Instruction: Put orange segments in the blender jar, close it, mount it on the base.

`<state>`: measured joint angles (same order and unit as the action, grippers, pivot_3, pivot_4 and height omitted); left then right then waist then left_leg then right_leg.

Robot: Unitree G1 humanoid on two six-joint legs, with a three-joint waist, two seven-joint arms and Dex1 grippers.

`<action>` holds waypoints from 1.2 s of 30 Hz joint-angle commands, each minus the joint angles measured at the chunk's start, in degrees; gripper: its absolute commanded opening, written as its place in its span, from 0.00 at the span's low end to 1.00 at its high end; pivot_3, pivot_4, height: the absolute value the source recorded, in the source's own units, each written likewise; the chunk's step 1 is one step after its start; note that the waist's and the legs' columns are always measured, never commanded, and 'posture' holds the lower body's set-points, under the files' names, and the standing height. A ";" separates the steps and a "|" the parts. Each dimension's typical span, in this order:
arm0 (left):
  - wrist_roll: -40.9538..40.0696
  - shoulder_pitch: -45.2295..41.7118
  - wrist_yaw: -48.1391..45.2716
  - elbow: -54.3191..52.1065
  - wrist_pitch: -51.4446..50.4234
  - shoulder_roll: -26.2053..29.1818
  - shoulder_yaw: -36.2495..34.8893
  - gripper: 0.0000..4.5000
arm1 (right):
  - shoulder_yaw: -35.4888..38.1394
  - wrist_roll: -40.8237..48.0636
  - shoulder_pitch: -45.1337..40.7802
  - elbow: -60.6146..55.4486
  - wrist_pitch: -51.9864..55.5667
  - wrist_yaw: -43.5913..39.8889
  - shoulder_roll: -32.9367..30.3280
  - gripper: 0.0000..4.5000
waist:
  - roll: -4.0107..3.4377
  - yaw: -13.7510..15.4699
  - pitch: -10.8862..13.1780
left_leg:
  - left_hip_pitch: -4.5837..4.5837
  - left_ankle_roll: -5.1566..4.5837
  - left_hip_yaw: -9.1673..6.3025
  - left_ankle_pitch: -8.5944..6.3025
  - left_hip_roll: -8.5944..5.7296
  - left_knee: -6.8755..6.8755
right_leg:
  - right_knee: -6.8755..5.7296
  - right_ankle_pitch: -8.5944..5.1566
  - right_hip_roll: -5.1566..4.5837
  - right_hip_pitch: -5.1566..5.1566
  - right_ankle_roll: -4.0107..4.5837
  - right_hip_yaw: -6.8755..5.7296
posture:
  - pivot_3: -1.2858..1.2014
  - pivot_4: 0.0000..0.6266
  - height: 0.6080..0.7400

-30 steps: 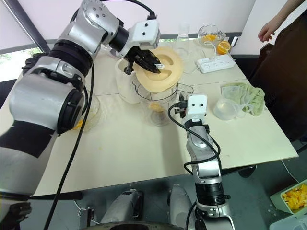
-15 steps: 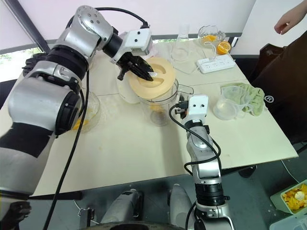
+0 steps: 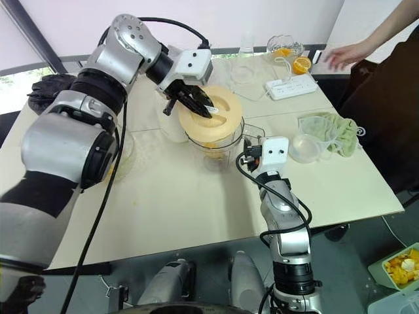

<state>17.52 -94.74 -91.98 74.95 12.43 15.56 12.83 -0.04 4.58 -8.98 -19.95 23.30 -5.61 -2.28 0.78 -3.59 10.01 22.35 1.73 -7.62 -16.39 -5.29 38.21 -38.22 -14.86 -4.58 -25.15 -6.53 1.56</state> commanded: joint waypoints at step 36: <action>-40.46 2.29 -0.52 -14.12 -9.85 10.79 38.36 0.06 | -4.83 3.76 -2.12 -3.12 -2.07 -6.44 -0.19 0.34 | -0.03 -0.41 0.00 | 0.03 0.00 0.03 0.00 0.01 -0.04 | -0.04 0.00 0.01 -0.15 0.00 0.21 | 0.52 0.24 1.00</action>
<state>-19.56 -93.09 -92.27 63.20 2.68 24.69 45.94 -4.50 7.07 -9.19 -19.97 24.31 -11.41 -3.06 0.75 -3.99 10.01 22.39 1.73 -7.59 -16.39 -5.28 38.17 -38.26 -14.86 -4.57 -25.29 -6.53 1.78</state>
